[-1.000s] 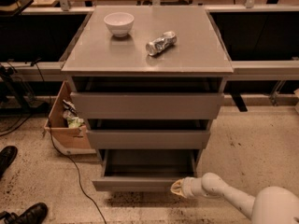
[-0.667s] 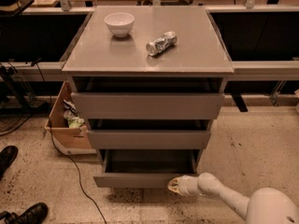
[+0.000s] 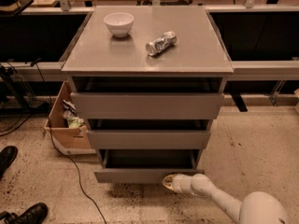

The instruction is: Close bottom drawer

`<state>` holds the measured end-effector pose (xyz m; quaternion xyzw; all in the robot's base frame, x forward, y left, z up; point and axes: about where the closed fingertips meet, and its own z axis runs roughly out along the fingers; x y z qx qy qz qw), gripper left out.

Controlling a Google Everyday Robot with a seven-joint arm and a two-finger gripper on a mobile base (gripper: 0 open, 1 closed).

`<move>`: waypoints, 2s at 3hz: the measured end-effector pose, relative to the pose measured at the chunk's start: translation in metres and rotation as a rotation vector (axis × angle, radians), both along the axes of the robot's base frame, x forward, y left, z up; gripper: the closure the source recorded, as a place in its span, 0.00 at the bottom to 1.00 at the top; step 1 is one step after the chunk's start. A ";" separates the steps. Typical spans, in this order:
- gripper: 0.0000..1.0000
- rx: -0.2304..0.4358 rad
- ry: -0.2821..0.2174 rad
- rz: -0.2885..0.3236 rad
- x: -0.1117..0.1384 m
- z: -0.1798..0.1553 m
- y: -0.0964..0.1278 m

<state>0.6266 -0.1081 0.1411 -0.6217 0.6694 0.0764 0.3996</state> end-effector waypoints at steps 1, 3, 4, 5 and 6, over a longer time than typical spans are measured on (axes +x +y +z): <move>1.00 0.039 -0.055 0.002 0.015 0.004 0.023; 1.00 0.160 -0.141 0.019 0.037 0.024 0.082; 1.00 0.200 -0.187 0.028 0.050 0.034 0.109; 1.00 0.219 -0.229 0.017 0.059 0.039 0.136; 1.00 0.231 -0.266 -0.004 0.069 0.042 0.158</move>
Offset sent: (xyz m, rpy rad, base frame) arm 0.0446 0.0888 0.0299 0.1789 -0.1697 0.0139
